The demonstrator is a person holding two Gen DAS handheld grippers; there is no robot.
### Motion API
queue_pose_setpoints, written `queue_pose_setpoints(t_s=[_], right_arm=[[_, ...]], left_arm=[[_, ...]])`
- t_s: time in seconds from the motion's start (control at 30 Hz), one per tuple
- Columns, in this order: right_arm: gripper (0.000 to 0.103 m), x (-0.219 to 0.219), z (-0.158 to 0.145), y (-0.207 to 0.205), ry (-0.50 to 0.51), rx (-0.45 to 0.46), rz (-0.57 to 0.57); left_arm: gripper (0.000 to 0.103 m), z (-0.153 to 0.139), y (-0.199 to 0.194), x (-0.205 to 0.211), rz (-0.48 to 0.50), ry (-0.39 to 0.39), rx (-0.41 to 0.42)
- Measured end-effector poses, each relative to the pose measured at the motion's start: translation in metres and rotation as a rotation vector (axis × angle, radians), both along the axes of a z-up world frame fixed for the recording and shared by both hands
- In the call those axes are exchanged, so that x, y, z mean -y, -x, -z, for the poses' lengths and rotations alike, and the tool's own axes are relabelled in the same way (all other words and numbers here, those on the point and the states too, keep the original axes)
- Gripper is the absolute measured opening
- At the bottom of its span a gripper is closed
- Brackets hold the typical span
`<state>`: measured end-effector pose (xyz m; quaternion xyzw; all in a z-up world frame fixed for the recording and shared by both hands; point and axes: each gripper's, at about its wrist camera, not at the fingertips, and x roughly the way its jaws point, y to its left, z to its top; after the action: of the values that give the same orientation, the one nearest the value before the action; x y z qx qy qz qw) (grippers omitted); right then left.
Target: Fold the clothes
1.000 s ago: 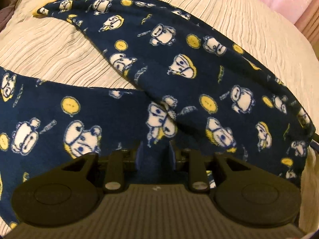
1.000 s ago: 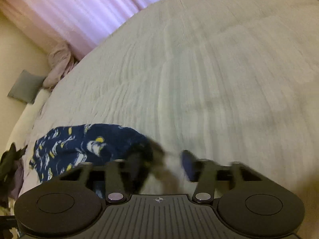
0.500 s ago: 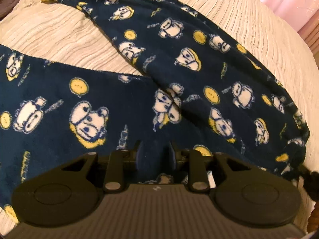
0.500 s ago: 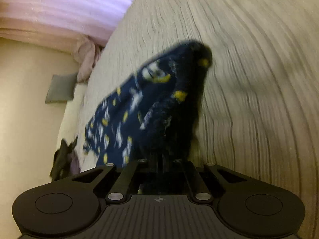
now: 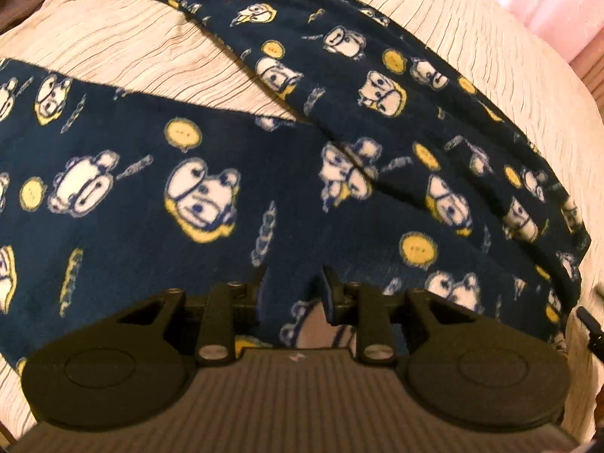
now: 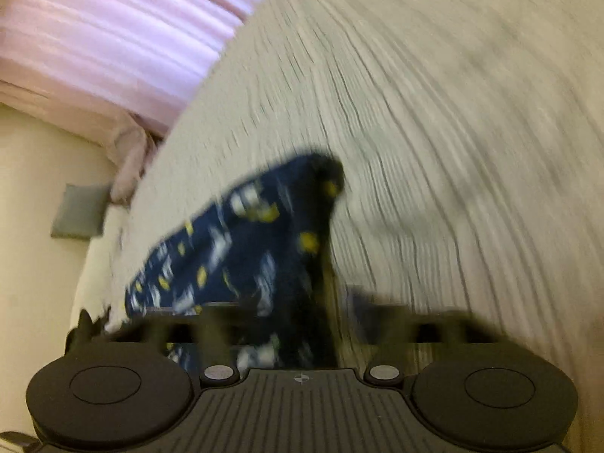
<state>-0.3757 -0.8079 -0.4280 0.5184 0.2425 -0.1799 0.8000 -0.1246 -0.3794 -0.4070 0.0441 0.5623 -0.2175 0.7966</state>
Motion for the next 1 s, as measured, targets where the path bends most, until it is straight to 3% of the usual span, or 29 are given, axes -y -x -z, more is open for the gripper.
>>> queue_pose_setpoints(t_s=[0.13, 0.2, 0.23, 0.27, 0.37, 0.5, 0.57, 0.63, 0.7, 0.77, 0.8, 0.87, 1.0], right_arm=[[0.068, 0.029, -0.005, -0.022, 0.006, 0.057, 0.017], [0.067, 0.037, -0.001, -0.043, 0.015, 0.036, -0.013], [0.061, 0.039, 0.004, -0.054, 0.017, 0.012, -0.018], [0.041, 0.042, 0.010, -0.062, 0.008, -0.001, -0.021], [0.011, 0.047, 0.015, -0.075, 0.002, 0.009, -0.044], [0.008, 0.054, 0.003, -0.064, 0.081, 0.086, 0.059], [0.008, 0.061, 0.014, -0.062, 0.046, 0.040, 0.126], [0.008, 0.064, 0.028, -0.069, 0.007, -0.016, 0.122], [0.018, 0.063, 0.024, -0.069, 0.001, -0.021, 0.120], [0.063, 0.056, 0.012, -0.059, 0.009, -0.018, 0.134], [0.069, 0.053, 0.006, -0.054, 0.014, -0.016, 0.141], [0.070, 0.038, -0.004, -0.036, 0.008, -0.004, 0.099], [0.069, -0.019, -0.010, 0.014, -0.099, -0.020, -0.047]], left_arm=[[0.023, -0.003, -0.001, -0.003, -0.014, 0.010, 0.003], [0.023, -0.004, -0.002, 0.000, -0.012, 0.016, 0.008], [0.023, -0.005, -0.002, 0.001, -0.012, 0.020, 0.011], [0.023, -0.006, -0.003, 0.003, -0.010, 0.026, 0.016], [0.023, -0.010, -0.006, 0.007, -0.009, 0.038, 0.031], [0.023, -0.011, -0.012, 0.008, -0.016, 0.043, 0.043], [0.023, -0.008, -0.014, 0.008, -0.024, 0.038, 0.042], [0.023, -0.005, -0.015, 0.007, -0.032, 0.039, 0.027], [0.023, -0.005, -0.013, 0.008, -0.024, 0.044, 0.024], [0.023, -0.005, -0.011, 0.008, -0.009, 0.038, 0.025], [0.023, -0.005, -0.010, 0.008, -0.003, 0.035, 0.023], [0.023, -0.004, -0.008, 0.005, -0.004, 0.040, 0.012], [0.023, -0.006, -0.004, -0.002, 0.001, 0.057, -0.002]])
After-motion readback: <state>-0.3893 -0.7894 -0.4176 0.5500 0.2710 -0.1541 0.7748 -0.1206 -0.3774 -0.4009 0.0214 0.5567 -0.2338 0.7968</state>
